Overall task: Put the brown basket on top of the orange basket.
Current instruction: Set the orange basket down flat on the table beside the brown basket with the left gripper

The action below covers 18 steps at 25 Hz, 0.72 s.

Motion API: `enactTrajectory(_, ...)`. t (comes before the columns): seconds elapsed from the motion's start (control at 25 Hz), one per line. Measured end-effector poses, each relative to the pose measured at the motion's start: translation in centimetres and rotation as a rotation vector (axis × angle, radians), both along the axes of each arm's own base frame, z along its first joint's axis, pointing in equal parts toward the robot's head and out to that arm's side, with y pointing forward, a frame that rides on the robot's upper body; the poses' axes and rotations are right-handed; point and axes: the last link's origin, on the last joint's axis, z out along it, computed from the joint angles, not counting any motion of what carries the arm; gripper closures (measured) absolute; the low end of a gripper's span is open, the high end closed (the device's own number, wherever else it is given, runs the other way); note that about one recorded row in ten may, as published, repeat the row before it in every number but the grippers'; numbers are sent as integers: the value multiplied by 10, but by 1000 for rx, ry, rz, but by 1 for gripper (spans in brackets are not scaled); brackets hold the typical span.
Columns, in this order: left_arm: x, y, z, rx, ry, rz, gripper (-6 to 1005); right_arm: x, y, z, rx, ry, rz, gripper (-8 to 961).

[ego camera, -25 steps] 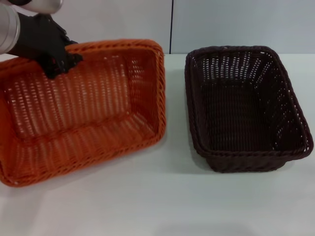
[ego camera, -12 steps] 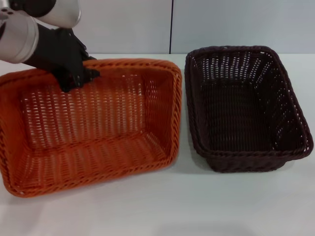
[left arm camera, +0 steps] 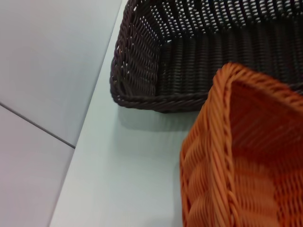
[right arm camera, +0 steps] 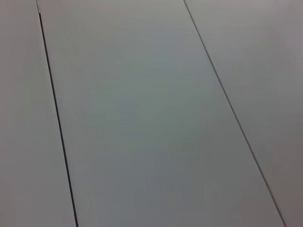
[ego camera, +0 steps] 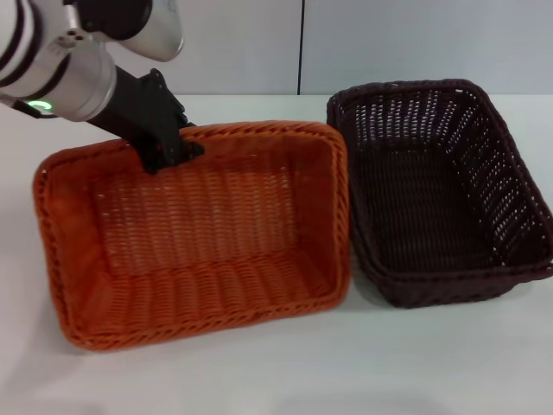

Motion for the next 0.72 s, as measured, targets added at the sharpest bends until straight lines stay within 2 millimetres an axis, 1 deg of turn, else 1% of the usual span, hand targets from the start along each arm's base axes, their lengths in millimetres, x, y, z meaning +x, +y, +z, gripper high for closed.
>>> enactTrajectory(0.04, 0, 0, 0, 0, 0, 0, 753, 0, 0, 0, 0, 0, 1, 124)
enactTrajectory(0.2, -3, 15, -8, -28, -7, 21, 738, -1, 1, 1, 2, -2, 4, 124)
enactTrajectory(0.4, -9, 31, -13, 28, 18, 14, 720, -1, 1, 1, 2, -2, 4, 124)
enactTrajectory(0.6, -6, 37, -16, 45, 21, 6, 702, 0, 1, 1, 1, -2, 2, 124)
enactTrajectory(0.72, -4, 37, -16, 52, 22, -6, 691, 0, 0, 1, 1, -2, 1, 124)
